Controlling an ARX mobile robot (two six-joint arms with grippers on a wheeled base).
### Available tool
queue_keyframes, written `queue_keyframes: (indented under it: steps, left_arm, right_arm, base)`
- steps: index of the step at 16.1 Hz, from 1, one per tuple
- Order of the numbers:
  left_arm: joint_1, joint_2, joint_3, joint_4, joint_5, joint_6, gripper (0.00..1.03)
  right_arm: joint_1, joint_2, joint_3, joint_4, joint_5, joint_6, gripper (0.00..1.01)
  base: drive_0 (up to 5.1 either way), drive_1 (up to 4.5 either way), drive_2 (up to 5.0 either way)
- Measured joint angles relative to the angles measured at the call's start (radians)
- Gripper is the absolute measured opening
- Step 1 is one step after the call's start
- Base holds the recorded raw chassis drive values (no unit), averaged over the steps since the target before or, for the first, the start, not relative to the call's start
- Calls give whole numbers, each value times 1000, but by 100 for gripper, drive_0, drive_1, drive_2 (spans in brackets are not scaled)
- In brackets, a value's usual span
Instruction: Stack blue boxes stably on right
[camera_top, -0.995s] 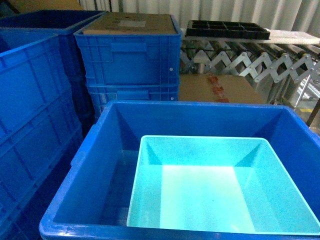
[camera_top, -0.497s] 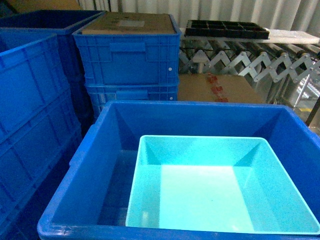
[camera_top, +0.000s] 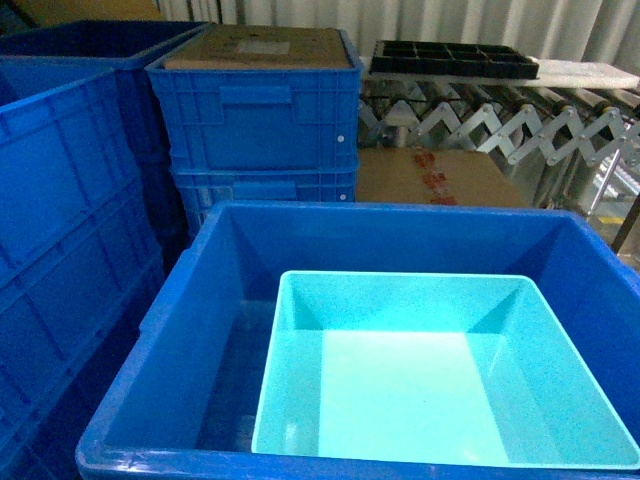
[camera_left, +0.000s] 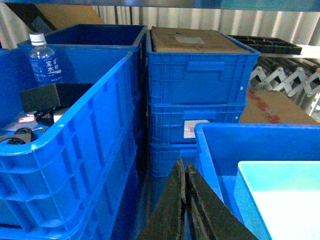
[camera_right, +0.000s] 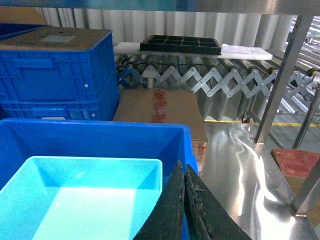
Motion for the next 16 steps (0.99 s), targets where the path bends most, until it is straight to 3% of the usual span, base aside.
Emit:
queue_keyframes:
  steps: [5,6,15,16]
  left_arm:
    - [0,-156,-46,-106,0,0,2]
    - [0,-169,-72,-72,0,0,2]
    - [0,-369,-72,-275,0,0,2]
    - [0,-464,-71,-422,4,2,2]
  right_arm:
    - [0,-141,-60,-71,0,0,2]
    - [0,-166,-60,-94,0,0,2]
    - [0,-375,-60,-296,1,0,2]
    - [0,-456,-60,-422,-1,0,2]
  base:
    - [0,0,0]
    - [0,0,0]
    - [0,0,0]
    - [0,0,0]
